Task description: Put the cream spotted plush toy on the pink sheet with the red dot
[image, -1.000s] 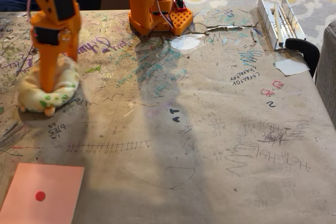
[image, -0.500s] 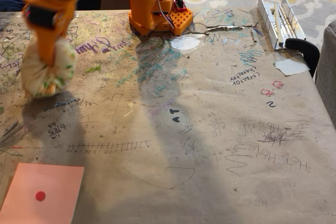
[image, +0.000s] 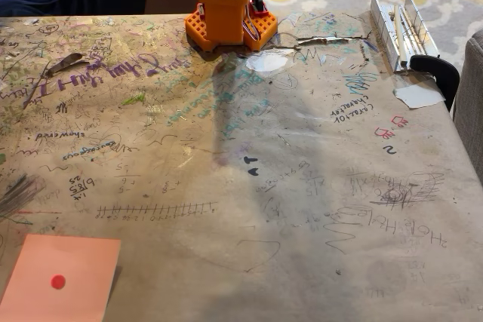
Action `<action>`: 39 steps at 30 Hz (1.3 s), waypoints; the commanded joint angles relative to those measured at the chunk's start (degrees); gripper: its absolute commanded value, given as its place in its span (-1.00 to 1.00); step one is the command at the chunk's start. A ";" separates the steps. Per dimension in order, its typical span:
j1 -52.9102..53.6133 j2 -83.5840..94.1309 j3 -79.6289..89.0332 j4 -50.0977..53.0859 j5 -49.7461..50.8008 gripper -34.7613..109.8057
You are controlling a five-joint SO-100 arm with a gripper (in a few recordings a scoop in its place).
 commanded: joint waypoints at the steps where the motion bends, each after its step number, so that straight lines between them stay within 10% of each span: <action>1: -2.37 4.75 -8.00 1.58 -0.70 -0.52; 11: 3.16 -6.24 -2.29 -9.05 0.53 -0.52; 16: 12.74 -64.51 -16.61 -32.96 3.52 -0.52; 19: 13.80 -110.48 -61.08 -12.39 -1.76 -0.40; 22: 16.52 -134.12 -93.34 17.58 -8.26 0.19; 27: 19.69 -86.75 -29.79 -10.72 -21.45 0.26; 39: 16.17 -60.47 -1.93 -12.66 -23.38 -0.10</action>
